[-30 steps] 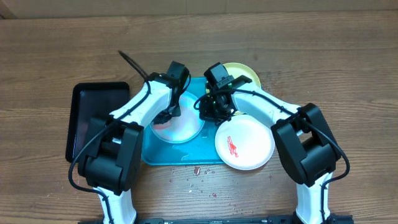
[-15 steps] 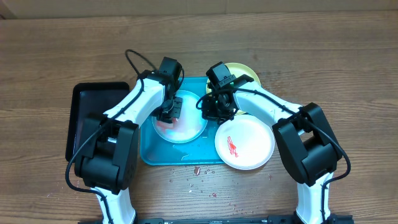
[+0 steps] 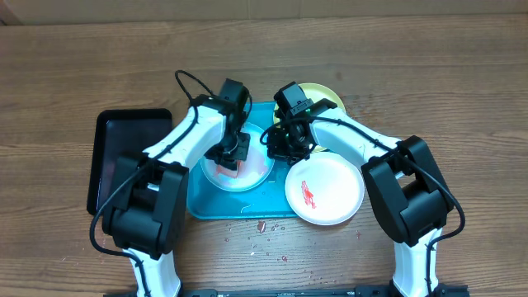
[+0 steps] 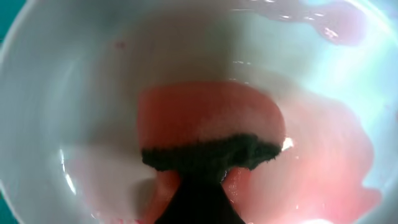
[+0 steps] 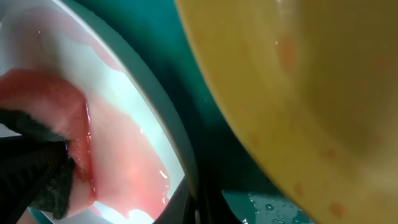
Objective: Clean dirty plates on tray and stack at the side
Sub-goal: 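Scrub the light-blue plate with the sponge while right gripper holds rim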
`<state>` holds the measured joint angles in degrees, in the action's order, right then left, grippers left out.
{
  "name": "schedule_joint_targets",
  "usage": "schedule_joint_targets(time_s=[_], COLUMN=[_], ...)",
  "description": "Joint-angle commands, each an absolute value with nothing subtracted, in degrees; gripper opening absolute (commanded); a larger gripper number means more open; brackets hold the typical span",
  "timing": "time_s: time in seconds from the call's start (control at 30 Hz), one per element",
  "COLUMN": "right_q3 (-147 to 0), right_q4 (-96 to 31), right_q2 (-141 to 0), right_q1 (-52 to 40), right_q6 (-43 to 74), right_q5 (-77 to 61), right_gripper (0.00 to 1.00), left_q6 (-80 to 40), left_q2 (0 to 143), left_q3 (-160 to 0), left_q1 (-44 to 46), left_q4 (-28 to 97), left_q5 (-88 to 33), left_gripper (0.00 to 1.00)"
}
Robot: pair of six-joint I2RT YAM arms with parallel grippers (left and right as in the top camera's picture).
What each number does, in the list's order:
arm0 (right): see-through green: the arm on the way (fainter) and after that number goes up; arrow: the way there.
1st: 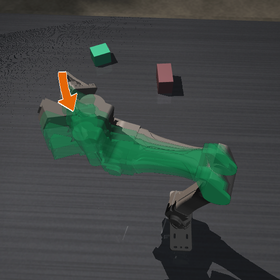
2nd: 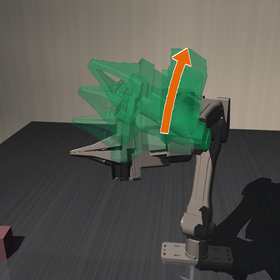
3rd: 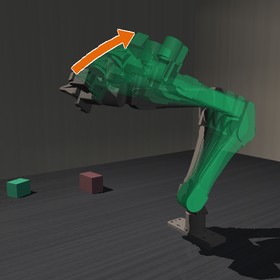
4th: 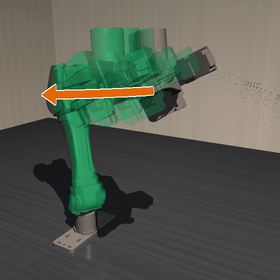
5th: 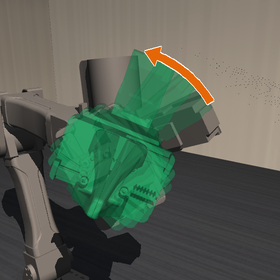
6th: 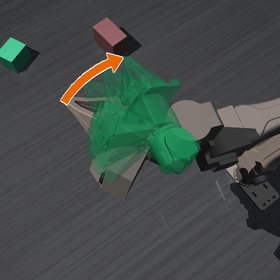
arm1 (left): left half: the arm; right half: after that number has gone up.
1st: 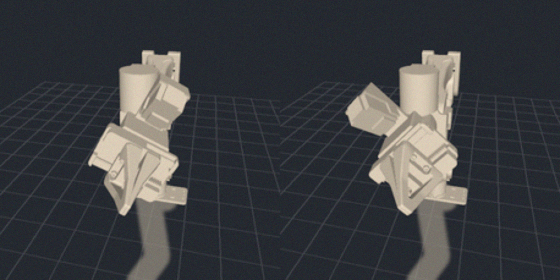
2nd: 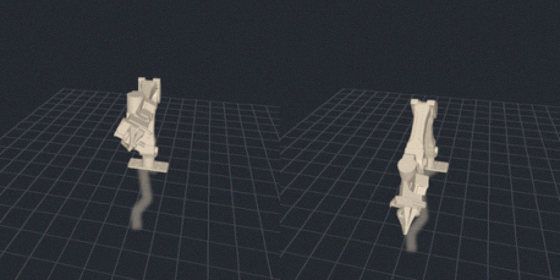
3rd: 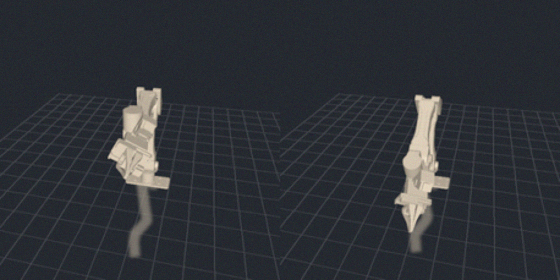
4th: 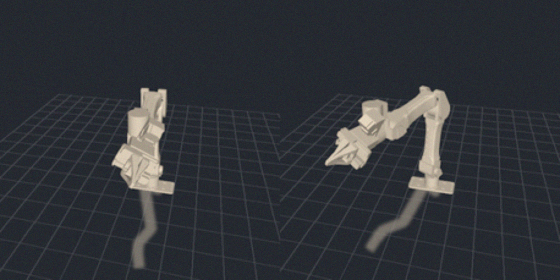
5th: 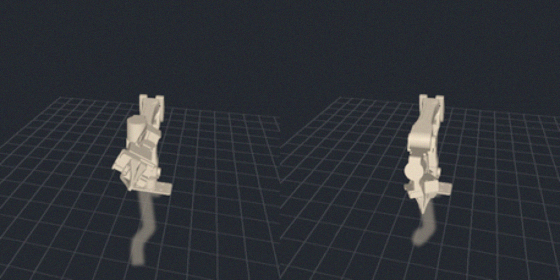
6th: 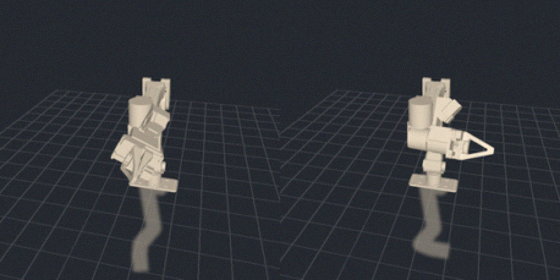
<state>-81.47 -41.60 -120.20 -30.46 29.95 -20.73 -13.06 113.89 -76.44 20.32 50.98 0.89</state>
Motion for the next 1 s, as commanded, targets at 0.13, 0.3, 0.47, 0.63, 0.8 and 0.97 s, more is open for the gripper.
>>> schedule_joint_targets(time_s=[0.13,0.3,0.47,0.63,0.8,0.97], right_q3=[-81.38,-81.38,-81.34,-81.34,-81.34,-81.34], right_q4=[-41.04,-41.06,-41.04,-41.04,-41.06,-41.28], right_q2=[-120.57,-120.57,-120.57,-120.57,-120.57,-120.57], right_q1=[-30.13,-30.13,-30.13,-30.13,-30.13,-30.13], right_q6=[30.00,29.95,29.98,29.98,29.98,29.95], right_q5=[-21.32,-21.30,-21.30,-21.30,-21.34,-21.32], right_gripper=[0.04,0.04,0.04,0.04,0.04,0.04], left_q6=[-22.98,-23.38,-22.61,-17.74,-14.72,-13.34], left_q2=[116.07,114.54,107.94,100.07,99.48,99.55], left_q3=[-70.35,-66.81,-63.07,-58.48,-53.84,-48.40], left_q1=[21.93,21.76,21.78,21.67,21.65,21.67], left_q4=[49.08,44.82,41.60,36.99,33.71,28.03], left_q5=[13.58,13.47,12.43,7.77,7.62,6.94], left_gripper=[0.04,0.04,0.04,0.04,0.04,0.04])
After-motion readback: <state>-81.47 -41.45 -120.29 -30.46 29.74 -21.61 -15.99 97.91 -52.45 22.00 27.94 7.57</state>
